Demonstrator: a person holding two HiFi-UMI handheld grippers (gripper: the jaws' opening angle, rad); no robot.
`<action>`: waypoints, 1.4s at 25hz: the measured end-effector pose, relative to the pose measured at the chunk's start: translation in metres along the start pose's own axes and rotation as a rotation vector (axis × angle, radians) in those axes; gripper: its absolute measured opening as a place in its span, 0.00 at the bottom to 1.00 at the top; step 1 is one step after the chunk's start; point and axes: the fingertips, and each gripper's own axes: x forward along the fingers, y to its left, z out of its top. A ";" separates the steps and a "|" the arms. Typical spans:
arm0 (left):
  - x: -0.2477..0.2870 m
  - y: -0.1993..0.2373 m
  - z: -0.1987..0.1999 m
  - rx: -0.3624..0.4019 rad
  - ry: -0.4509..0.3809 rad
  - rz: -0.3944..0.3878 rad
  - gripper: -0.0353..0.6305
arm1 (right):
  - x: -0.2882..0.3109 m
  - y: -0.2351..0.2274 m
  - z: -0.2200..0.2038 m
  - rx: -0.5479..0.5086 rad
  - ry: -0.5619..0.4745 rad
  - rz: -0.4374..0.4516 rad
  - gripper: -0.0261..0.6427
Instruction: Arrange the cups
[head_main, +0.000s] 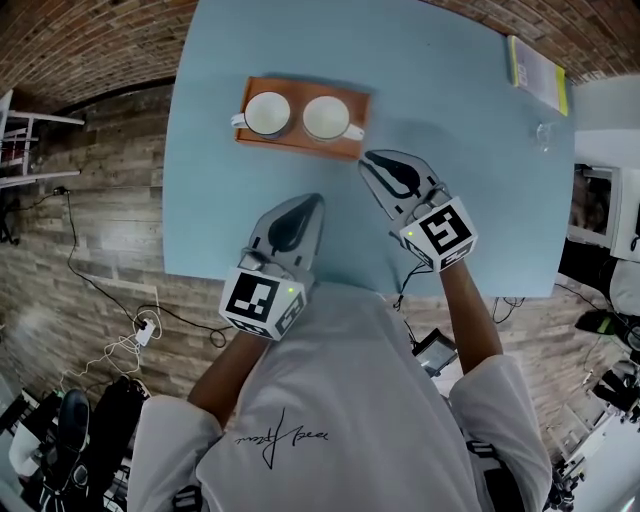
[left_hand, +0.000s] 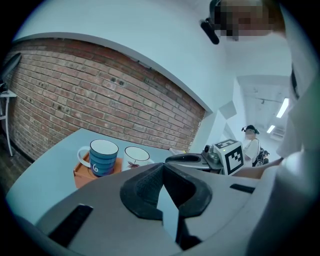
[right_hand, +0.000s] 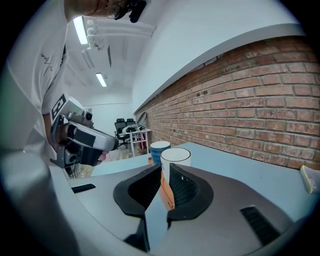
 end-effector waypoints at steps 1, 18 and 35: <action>0.000 0.001 -0.001 -0.002 0.004 0.001 0.06 | 0.002 -0.001 -0.001 -0.003 0.001 0.002 0.08; 0.007 0.002 -0.009 -0.013 0.042 0.019 0.06 | 0.020 -0.029 -0.020 -0.022 0.041 0.059 0.21; 0.010 0.011 -0.010 -0.031 0.047 0.048 0.06 | 0.049 -0.035 -0.036 -0.089 0.100 0.146 0.22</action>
